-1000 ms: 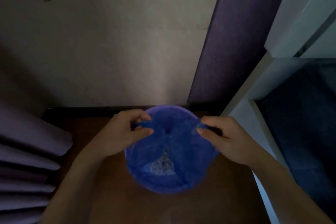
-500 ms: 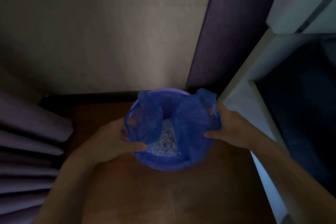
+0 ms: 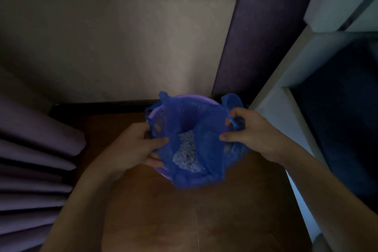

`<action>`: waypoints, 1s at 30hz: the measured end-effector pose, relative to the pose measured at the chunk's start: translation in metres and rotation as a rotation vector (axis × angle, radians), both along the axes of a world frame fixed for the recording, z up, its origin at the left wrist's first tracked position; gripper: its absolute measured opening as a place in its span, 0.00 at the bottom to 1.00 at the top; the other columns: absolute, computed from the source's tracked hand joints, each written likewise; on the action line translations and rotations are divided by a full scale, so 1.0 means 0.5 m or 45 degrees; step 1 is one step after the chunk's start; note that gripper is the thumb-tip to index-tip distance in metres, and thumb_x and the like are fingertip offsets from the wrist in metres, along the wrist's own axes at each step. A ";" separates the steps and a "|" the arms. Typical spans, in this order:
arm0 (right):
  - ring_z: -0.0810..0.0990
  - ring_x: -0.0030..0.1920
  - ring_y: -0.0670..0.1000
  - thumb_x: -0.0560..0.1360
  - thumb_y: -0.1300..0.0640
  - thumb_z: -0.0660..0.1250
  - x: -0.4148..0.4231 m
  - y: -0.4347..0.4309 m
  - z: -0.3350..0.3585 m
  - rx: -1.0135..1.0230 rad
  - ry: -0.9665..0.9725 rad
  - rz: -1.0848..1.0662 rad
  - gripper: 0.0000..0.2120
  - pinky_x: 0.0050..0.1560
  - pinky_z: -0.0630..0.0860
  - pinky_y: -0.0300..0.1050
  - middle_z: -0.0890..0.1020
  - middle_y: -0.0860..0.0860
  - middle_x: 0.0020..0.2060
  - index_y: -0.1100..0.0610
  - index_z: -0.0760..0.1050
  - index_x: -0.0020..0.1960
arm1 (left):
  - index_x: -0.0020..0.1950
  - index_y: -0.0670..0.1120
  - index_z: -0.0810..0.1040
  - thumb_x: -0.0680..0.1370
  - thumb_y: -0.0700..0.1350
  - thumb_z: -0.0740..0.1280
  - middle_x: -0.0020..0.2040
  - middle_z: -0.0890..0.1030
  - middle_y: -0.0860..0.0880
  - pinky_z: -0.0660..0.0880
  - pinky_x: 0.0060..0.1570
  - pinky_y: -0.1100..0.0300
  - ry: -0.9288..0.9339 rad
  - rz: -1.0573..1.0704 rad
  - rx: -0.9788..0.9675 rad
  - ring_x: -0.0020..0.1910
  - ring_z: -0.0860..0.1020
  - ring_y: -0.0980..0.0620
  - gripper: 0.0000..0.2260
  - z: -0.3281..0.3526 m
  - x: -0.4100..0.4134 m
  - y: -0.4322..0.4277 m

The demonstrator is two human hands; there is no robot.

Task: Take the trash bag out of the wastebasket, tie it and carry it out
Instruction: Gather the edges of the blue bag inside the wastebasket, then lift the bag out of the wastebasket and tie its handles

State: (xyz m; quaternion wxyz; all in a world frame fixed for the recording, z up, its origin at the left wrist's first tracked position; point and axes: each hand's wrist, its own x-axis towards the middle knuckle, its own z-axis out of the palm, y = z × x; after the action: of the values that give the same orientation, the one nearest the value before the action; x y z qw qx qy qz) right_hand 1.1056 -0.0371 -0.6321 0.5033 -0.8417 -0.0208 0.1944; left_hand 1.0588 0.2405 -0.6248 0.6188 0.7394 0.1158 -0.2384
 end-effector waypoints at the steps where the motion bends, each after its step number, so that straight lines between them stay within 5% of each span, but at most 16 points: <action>1: 0.81 0.40 0.44 0.68 0.64 0.78 0.002 0.008 0.004 0.086 -0.026 -0.071 0.13 0.42 0.79 0.41 0.80 0.50 0.40 0.54 0.74 0.41 | 0.55 0.47 0.80 0.78 0.40 0.69 0.44 0.88 0.49 0.82 0.34 0.59 -0.028 0.066 -0.008 0.41 0.87 0.48 0.08 -0.002 0.006 -0.004; 6: 0.80 0.32 0.40 0.72 0.64 0.75 0.015 0.033 0.010 0.333 -0.078 -0.337 0.09 0.32 0.75 0.33 0.79 0.47 0.34 0.56 0.75 0.43 | 0.56 0.46 0.78 0.79 0.40 0.68 0.44 0.85 0.47 0.81 0.30 0.61 -0.097 0.288 -0.029 0.32 0.85 0.53 0.06 0.016 0.033 -0.031; 9: 0.78 0.31 0.38 0.76 0.57 0.72 0.020 0.036 0.014 0.151 -0.345 -0.340 0.08 0.31 0.71 0.29 0.78 0.40 0.29 0.54 0.75 0.40 | 0.56 0.46 0.78 0.79 0.40 0.67 0.43 0.83 0.50 0.78 0.26 0.65 -0.180 0.302 0.073 0.27 0.81 0.59 0.07 0.012 0.044 -0.038; 14: 0.75 0.30 0.51 0.80 0.51 0.66 0.016 0.027 0.019 -0.084 -0.721 -0.283 0.15 0.29 0.66 0.34 0.77 0.55 0.29 0.58 0.76 0.39 | 0.52 0.50 0.82 0.79 0.47 0.68 0.38 0.87 0.56 0.78 0.31 0.68 -0.316 0.403 0.038 0.36 0.84 0.61 0.05 0.003 0.054 -0.037; 19: 0.74 0.34 0.44 0.78 0.55 0.68 0.027 0.022 0.028 -0.119 -0.876 -0.445 0.12 0.36 0.65 0.30 0.73 0.50 0.34 0.57 0.76 0.37 | 0.44 0.45 0.83 0.80 0.52 0.66 0.40 0.85 0.49 0.77 0.41 0.56 -0.427 0.642 0.055 0.39 0.81 0.55 0.13 -0.001 0.087 -0.036; 22: 0.75 0.37 0.45 0.78 0.54 0.67 0.031 0.025 0.033 -0.044 -0.956 -0.518 0.10 0.36 0.67 0.31 0.75 0.51 0.37 0.58 0.76 0.40 | 0.36 0.49 0.79 0.81 0.50 0.64 0.29 0.80 0.60 0.70 0.31 0.72 -0.633 0.731 0.250 0.28 0.74 0.66 0.15 0.014 0.107 -0.035; 24: 0.75 0.34 0.45 0.79 0.52 0.65 0.031 0.030 0.036 0.028 -0.939 -0.519 0.10 0.35 0.69 0.33 0.77 0.52 0.36 0.57 0.76 0.43 | 0.35 0.50 0.76 0.82 0.48 0.63 0.27 0.77 0.59 0.66 0.27 0.72 -0.790 0.690 0.315 0.26 0.72 0.65 0.15 0.029 0.109 -0.039; 30: 0.75 0.40 0.40 0.80 0.55 0.64 0.036 0.051 0.078 0.177 -1.144 -0.515 0.09 0.43 0.68 0.29 0.78 0.56 0.40 0.59 0.78 0.45 | 0.44 0.49 0.77 0.81 0.44 0.64 0.48 0.78 0.47 0.69 0.48 0.74 -1.260 0.402 0.462 0.47 0.77 0.61 0.07 0.077 0.092 -0.072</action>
State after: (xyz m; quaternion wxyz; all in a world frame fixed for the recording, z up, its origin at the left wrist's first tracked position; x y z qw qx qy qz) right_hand 1.1236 -0.0118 -0.5929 0.5270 -0.7940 -0.0847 -0.2910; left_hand 1.1046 0.2043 -0.5863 0.4904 0.8317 -0.0402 0.2571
